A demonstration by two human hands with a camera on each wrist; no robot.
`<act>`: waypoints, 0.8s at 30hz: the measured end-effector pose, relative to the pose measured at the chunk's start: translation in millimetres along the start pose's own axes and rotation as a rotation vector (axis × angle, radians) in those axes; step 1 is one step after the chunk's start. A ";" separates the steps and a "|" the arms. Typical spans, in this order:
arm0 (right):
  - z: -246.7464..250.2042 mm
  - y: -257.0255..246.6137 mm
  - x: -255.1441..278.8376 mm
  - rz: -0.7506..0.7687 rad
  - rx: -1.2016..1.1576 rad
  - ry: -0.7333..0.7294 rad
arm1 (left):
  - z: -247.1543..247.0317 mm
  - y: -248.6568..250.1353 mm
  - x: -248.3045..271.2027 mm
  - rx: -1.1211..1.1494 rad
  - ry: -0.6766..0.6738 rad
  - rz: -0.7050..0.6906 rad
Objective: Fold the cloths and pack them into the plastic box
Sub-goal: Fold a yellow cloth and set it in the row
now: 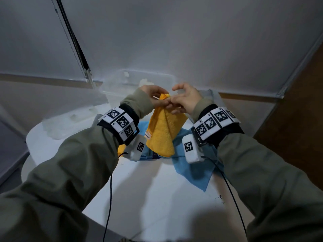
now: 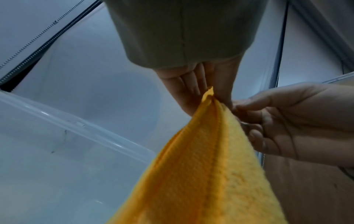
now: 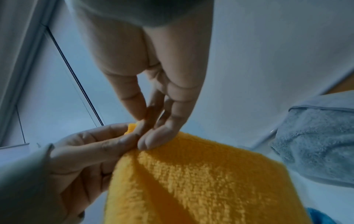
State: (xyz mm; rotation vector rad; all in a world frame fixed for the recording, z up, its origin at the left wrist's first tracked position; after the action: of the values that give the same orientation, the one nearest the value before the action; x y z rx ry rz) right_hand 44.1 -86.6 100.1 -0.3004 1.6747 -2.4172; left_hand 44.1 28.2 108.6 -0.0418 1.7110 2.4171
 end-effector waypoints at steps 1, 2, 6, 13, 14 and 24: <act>6.1 0.1 -0.2 -0.001 -0.001 0.055 | 3.4 0.2 0.1 -0.003 0.003 -0.007; 15.4 -0.7 -0.8 0.017 0.025 0.133 | 7.3 2.3 0.9 -0.017 0.004 -0.025; 18.6 2.9 -7.1 0.086 0.397 0.122 | 24.7 17.1 11.6 0.085 -0.012 -0.136; -25.7 33.3 5.3 0.003 0.780 -0.302 | 84.4 -5.3 25.1 0.223 0.161 -0.131; -21.4 29.3 3.8 0.022 0.759 -0.250 | 95.2 -16.7 26.4 0.177 0.193 -0.108; -12.3 10.6 -16.7 0.062 0.761 -0.032 | 121.3 -84.2 30.4 -0.108 0.199 0.133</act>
State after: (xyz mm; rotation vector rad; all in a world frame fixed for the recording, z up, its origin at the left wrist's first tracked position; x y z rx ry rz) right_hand 57.2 -74.8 85.0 -0.1580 0.6379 -2.7487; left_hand 37.6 173.0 67.2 -0.1946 1.7103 2.6821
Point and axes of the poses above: each hand's wrist, its own x-axis away from the middle knuckle, its own z-axis out of the back of the hand, y = z × x, the point moved 10 cm from there along -x, towards the middle knuckle, and after that the axes turned 11 degrees about x, right-handed, at the moved point
